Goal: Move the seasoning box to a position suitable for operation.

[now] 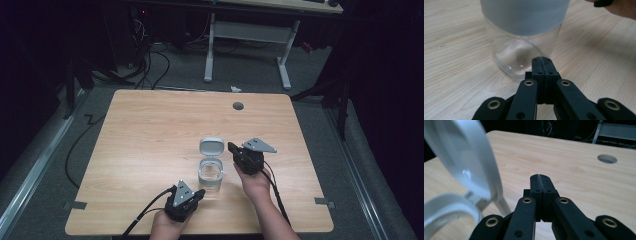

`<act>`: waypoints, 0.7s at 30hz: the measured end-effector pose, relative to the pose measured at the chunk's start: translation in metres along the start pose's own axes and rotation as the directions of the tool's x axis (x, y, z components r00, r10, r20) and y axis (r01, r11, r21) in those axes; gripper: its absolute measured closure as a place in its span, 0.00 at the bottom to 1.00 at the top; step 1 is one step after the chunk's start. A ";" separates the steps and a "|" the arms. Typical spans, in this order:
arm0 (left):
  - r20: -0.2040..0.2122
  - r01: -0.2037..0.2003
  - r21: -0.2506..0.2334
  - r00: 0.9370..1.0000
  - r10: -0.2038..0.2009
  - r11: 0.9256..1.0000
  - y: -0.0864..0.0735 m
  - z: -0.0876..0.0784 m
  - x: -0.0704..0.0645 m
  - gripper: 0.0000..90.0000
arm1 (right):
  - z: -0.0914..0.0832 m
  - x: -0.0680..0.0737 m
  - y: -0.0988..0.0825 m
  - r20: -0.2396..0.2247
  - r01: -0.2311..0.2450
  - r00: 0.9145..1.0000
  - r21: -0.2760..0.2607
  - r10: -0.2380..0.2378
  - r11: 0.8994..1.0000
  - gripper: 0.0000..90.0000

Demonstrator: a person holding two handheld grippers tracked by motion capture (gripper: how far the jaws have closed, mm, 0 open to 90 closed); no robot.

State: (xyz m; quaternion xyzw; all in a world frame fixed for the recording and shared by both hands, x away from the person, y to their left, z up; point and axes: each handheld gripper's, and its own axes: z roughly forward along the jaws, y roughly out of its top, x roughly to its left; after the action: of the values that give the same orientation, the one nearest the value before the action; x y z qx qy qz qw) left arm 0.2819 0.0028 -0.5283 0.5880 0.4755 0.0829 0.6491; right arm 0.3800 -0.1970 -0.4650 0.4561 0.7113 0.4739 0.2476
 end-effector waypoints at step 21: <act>0.017 -0.009 0.007 1.000 0.009 1.000 0.001 0.007 -0.004 1.00 | 0.000 0.011 0.029 -0.041 0.029 0.999 -0.050 -0.031 0.998 1.00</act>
State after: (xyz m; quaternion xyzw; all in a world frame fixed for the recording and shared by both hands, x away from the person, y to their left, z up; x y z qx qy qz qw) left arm 0.2851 -0.0047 -0.5266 0.5930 0.4674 0.0792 0.6508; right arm 0.3873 -0.1832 -0.4379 0.4291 0.7114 0.4968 0.2509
